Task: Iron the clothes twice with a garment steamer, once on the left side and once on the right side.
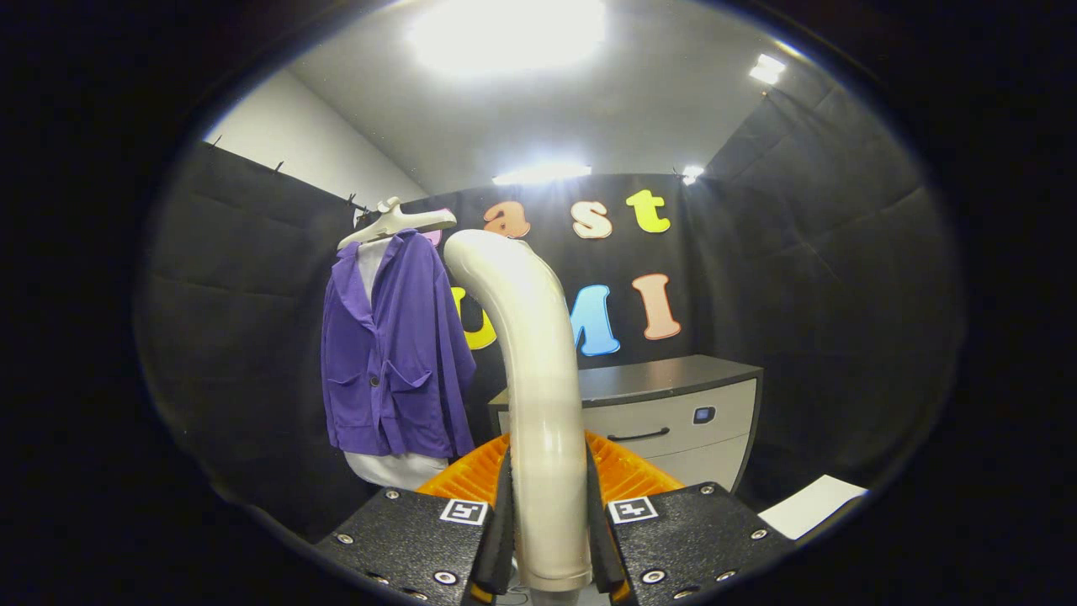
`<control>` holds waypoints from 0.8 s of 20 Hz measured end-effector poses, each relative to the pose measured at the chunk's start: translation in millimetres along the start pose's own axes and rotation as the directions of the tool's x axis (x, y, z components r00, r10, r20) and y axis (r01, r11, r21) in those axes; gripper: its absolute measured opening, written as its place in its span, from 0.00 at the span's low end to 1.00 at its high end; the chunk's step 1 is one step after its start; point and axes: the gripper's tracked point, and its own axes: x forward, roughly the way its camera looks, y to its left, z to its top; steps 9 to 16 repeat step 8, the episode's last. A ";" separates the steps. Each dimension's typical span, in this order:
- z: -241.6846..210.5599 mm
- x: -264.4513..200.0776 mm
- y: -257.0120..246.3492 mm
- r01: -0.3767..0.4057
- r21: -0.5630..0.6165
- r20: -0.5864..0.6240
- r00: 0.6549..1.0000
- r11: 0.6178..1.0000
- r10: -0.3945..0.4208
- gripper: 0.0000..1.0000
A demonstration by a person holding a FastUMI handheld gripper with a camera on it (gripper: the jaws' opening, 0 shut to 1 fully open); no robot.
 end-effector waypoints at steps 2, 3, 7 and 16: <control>2.6 1.4 4.1 0.005 0.010 -0.011 1.000 1.000 -0.005 0.37; 3.4 2.5 5.7 0.007 0.007 -0.017 1.000 1.000 -0.007 0.37; 3.2 6.6 17.4 0.018 0.014 -0.037 0.999 1.000 -0.018 0.37; 4.3 8.5 20.8 0.020 0.010 -0.039 0.999 1.000 -0.019 0.37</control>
